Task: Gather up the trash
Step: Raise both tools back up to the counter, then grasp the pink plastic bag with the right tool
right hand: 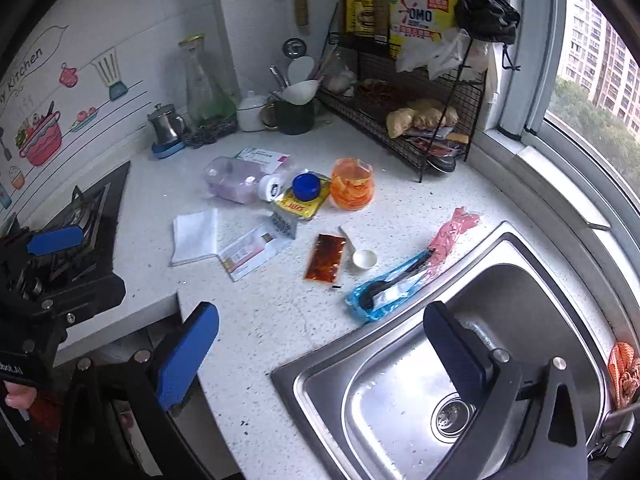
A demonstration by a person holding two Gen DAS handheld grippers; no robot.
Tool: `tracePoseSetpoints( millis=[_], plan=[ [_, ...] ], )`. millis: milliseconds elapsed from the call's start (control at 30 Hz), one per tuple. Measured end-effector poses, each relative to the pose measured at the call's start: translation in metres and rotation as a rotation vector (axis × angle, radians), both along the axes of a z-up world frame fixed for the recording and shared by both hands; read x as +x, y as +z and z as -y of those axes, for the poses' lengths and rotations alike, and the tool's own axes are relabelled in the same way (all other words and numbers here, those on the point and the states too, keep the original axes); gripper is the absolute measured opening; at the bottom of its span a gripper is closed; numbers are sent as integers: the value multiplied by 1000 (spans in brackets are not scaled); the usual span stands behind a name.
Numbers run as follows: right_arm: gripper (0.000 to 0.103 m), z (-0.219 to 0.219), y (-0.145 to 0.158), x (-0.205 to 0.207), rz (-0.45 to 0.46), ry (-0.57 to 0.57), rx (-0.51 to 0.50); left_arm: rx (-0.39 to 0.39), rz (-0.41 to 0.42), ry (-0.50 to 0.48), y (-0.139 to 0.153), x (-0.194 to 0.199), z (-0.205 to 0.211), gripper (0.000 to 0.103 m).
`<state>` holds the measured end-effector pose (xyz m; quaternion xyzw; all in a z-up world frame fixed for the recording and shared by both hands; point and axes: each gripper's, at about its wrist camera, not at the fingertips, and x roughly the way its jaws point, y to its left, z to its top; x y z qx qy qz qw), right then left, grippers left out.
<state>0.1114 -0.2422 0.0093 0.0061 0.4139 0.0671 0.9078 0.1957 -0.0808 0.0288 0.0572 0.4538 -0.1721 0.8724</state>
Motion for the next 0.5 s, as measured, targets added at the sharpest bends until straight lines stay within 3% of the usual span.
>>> tracePoseSetpoints(
  millis=[500],
  plan=[
    [102, 86, -58, 89, -184, -92, 23, 39, -129, -49, -54, 91, 67, 103]
  ],
)
